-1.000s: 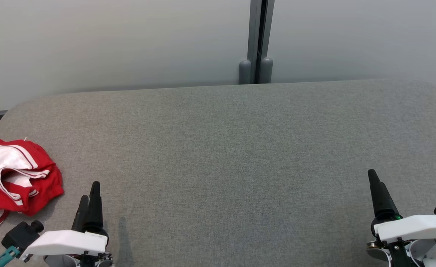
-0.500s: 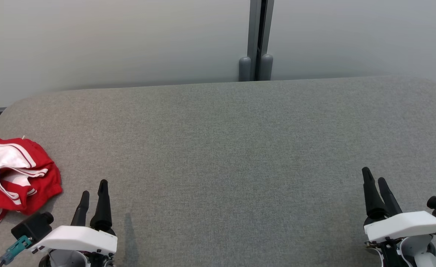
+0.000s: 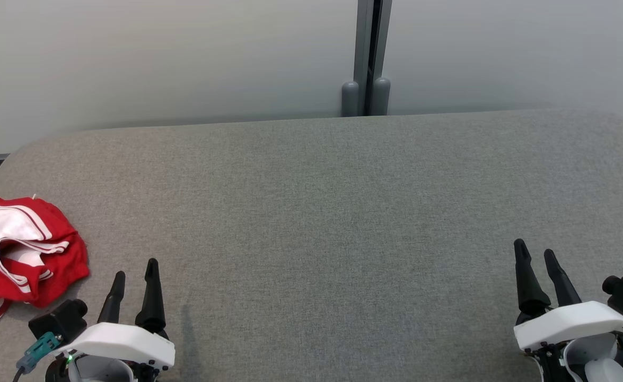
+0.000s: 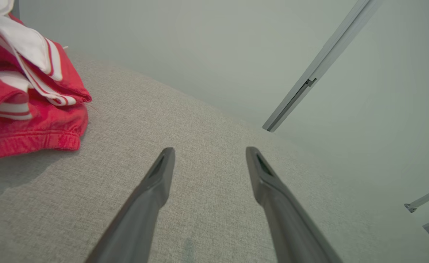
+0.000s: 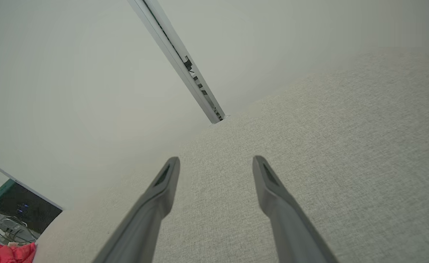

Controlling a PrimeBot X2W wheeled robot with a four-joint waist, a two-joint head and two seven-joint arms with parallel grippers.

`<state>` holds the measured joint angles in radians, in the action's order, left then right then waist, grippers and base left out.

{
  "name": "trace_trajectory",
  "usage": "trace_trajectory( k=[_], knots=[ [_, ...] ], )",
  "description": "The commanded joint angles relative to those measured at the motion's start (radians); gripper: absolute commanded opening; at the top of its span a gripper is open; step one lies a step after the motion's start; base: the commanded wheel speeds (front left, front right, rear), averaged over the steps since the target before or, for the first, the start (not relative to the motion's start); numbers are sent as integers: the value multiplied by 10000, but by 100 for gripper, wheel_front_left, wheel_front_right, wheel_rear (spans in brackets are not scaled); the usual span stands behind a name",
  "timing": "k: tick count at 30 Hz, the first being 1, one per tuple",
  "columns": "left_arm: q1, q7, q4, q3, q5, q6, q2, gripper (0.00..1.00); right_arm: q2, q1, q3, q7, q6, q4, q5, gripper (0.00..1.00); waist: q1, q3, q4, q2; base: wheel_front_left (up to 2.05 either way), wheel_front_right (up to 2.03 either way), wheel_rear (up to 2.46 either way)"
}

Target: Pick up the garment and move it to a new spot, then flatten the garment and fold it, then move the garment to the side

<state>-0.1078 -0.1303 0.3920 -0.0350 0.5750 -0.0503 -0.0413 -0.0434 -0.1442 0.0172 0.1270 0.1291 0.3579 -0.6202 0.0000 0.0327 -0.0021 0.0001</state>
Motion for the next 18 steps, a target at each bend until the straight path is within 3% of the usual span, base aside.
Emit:
trace_trajectory(
  k=[1, 18],
  knots=[
    [-168, -97, -53, 20, -342, 78, -73, 100, -71, -160, -6, 141, 14, -52, 316, 100, 0, -14, 5, -1, 0, 0, 0],
    [49, -555, 134, 180, -2284, 349, -104, 100, -64, 3, -45, 590, 18, 257, 2394, 100, 0, -142, 49, -1, 0, 0, 0]
  ],
)
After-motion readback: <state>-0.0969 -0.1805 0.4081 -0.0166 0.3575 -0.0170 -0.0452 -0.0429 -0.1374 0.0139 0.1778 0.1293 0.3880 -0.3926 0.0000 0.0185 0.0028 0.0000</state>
